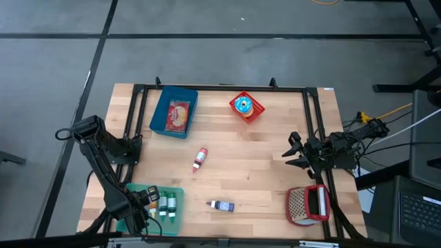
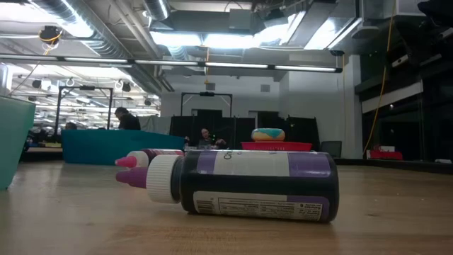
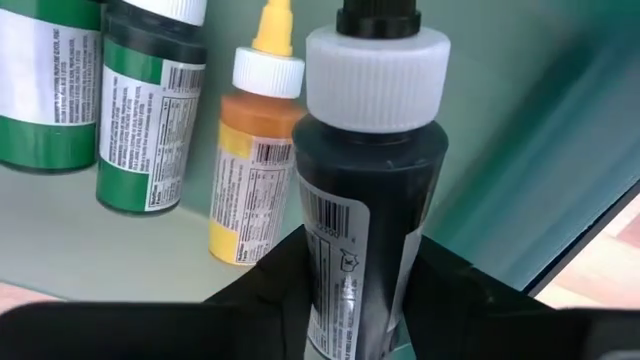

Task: Pick & Place Food Item
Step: Put the black food coloring bottle into the green bin, then put the pink food coloring bottle into the green bin

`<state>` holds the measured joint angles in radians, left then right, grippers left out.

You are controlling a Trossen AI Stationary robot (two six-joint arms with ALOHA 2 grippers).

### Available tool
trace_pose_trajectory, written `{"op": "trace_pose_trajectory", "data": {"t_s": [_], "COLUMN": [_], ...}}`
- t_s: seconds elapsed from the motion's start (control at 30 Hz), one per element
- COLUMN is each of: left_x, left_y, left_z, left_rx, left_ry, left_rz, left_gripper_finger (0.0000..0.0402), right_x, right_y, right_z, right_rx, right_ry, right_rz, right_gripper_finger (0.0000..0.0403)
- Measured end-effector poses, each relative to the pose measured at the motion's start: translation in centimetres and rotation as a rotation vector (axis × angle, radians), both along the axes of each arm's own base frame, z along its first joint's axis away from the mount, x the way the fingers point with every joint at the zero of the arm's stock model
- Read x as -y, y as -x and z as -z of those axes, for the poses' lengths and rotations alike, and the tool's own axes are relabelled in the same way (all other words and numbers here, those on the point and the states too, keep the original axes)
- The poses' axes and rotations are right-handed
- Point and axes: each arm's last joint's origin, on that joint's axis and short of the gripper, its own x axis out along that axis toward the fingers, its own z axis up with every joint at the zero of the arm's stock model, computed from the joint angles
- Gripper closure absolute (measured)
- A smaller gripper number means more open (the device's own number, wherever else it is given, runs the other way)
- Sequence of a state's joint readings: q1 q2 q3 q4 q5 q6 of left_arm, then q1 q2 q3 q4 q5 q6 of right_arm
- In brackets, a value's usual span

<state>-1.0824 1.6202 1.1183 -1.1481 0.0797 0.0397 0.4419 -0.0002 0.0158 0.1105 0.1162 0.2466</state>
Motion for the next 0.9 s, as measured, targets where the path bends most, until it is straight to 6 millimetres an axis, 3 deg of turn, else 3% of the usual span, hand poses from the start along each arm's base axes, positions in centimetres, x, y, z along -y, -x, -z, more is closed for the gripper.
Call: {"op": "trace_pose_trajectory", "data": {"t_s": [0.43, 0.6, 0.9], "left_x": [-0.2, -0.3, -1.2], "left_y": [0.0, -0.4, -3.8], "left_z": [0.0, -1.0, -4.7], "left_rx": [0.019, 0.085, 0.376], "left_ry": [-0.022, -0.080, -0.238], "left_rz": [0.003, 0.054, 0.189], "left_gripper_finger": [0.0187, 0.0186, 0.0216], "right_x": [0.0, 0.0, 0.0], "right_y": [0.0, 0.0, 0.0], "right_z": [0.0, 0.0, 0.0], "right_rx": [0.000, 0.000, -0.001], "right_ry": [0.001, 0.000, -0.004], "right_rz": [0.000, 0.000, 0.000], "right_gripper_finger": [0.0261, 0.0261, 0.0261]}}
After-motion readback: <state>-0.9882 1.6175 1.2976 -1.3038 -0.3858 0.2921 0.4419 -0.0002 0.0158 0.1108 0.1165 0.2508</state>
